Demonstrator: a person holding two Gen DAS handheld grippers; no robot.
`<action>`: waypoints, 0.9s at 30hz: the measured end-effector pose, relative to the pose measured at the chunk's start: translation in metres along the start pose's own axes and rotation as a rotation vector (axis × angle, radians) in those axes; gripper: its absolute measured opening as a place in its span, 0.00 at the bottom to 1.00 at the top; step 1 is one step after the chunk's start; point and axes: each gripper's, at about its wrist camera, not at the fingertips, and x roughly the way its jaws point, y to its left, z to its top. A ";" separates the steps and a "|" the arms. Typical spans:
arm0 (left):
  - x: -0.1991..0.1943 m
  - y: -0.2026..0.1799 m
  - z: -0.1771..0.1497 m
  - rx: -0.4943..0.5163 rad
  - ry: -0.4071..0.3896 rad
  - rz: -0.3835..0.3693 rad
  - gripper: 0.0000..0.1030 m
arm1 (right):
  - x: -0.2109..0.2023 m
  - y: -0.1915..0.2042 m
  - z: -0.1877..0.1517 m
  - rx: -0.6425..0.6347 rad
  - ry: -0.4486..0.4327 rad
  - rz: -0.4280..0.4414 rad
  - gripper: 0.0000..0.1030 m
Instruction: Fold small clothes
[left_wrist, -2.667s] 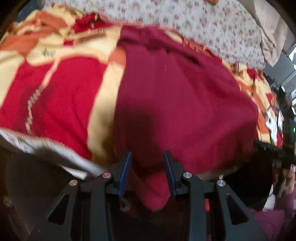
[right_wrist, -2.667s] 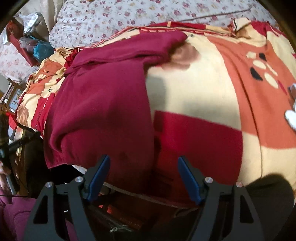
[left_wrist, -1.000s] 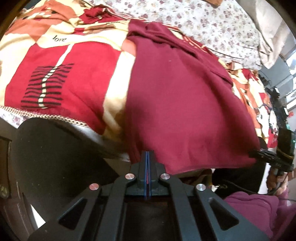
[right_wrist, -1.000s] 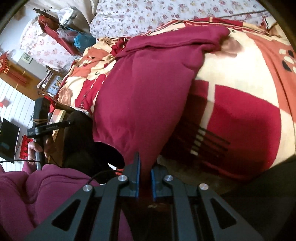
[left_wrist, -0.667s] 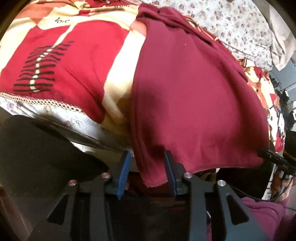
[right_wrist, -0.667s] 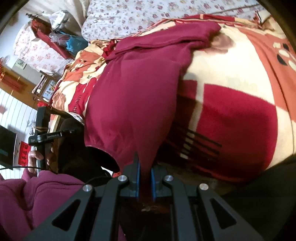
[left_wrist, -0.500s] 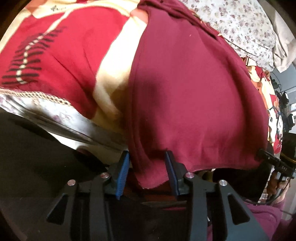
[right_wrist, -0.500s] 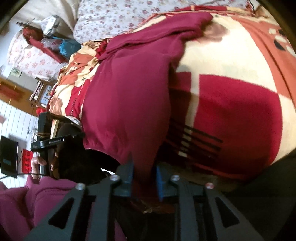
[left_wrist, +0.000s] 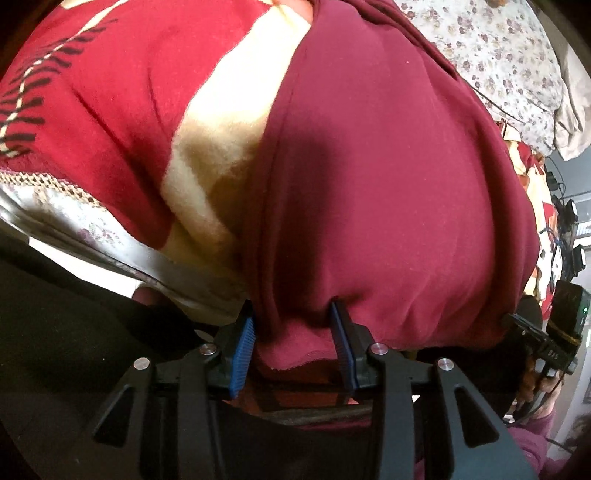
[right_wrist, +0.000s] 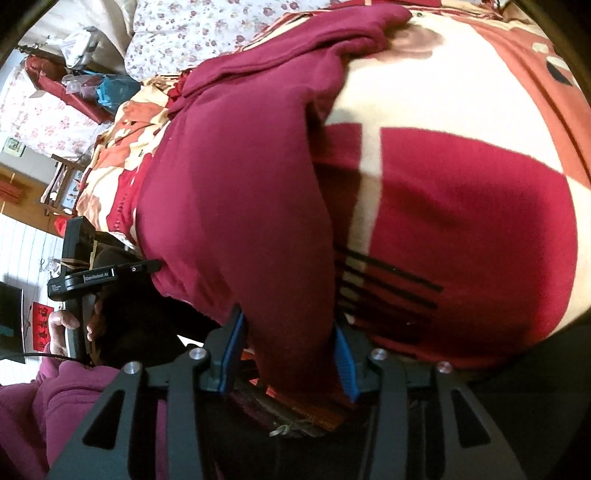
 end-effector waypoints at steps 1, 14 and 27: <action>-0.001 -0.001 0.000 0.006 -0.004 0.000 0.17 | 0.000 0.001 0.000 -0.005 -0.002 -0.006 0.45; -0.017 -0.014 -0.008 0.087 -0.065 0.007 0.00 | 0.009 0.006 0.003 -0.035 -0.016 -0.026 0.22; -0.106 -0.006 -0.029 0.118 -0.235 -0.081 0.00 | -0.042 0.055 -0.021 -0.163 -0.047 0.133 0.09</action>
